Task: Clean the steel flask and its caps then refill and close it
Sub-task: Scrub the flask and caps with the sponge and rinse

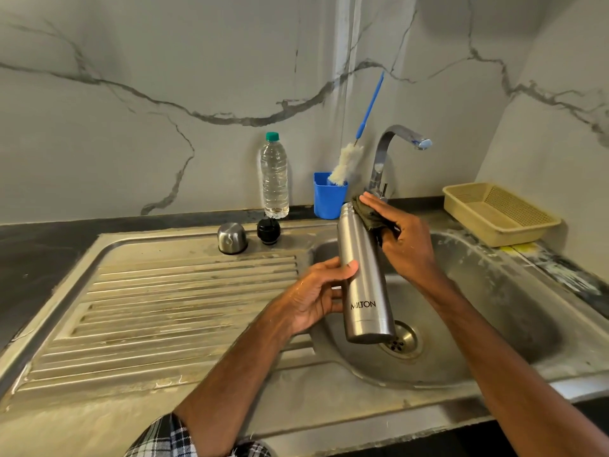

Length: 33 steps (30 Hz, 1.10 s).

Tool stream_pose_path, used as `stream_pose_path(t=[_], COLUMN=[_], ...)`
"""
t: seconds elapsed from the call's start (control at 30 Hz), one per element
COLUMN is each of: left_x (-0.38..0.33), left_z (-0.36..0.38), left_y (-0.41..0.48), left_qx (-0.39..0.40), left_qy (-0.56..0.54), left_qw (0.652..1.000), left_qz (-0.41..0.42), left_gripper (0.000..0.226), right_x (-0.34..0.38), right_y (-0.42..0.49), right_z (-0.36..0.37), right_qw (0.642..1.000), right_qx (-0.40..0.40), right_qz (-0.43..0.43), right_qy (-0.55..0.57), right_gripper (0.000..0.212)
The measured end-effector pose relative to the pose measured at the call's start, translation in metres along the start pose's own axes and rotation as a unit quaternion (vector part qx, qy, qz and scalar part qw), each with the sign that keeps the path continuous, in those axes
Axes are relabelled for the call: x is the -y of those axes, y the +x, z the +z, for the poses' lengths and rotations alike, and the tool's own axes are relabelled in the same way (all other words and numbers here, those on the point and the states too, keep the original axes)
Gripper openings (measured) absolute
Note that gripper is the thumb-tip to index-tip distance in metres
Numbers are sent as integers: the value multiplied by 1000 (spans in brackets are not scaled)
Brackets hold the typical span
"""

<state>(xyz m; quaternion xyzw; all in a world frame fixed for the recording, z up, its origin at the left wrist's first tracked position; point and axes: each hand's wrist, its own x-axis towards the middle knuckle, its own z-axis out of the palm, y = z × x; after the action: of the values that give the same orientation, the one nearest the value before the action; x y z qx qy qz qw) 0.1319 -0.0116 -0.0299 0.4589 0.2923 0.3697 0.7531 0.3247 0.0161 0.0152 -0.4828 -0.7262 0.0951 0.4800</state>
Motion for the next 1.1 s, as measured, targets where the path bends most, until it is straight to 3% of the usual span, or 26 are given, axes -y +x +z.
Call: stream_pose_path(t=[0.2, 0.37, 0.57, 0.87, 1.1], left_x=[1, 2, -1, 0, 3], left_z=[-13, -18, -8, -15, -3], left_y=[7, 12, 3, 9, 9], left_qx=[-19, -13, 23, -40, -40], left_qy=[-24, -38, -28, -65, -41], left_qw=[998, 997, 998, 994, 996], left_qz=[48, 65, 49, 80, 75], left_gripper=[49, 53, 50, 56, 55], right_x=[7, 10, 5, 24, 19], right_y=[-17, -48, -14, -93, -85], right_z=[-1, -10, -11, -14, -17], right_qw=[999, 992, 1000, 981, 995], right_qx=[33, 70, 0, 122, 51], right_qz=[-3, -89, 17, -128, -26], right_qy=[-11, 48, -4, 77, 87], right_gripper=[76, 72, 79, 64, 69])
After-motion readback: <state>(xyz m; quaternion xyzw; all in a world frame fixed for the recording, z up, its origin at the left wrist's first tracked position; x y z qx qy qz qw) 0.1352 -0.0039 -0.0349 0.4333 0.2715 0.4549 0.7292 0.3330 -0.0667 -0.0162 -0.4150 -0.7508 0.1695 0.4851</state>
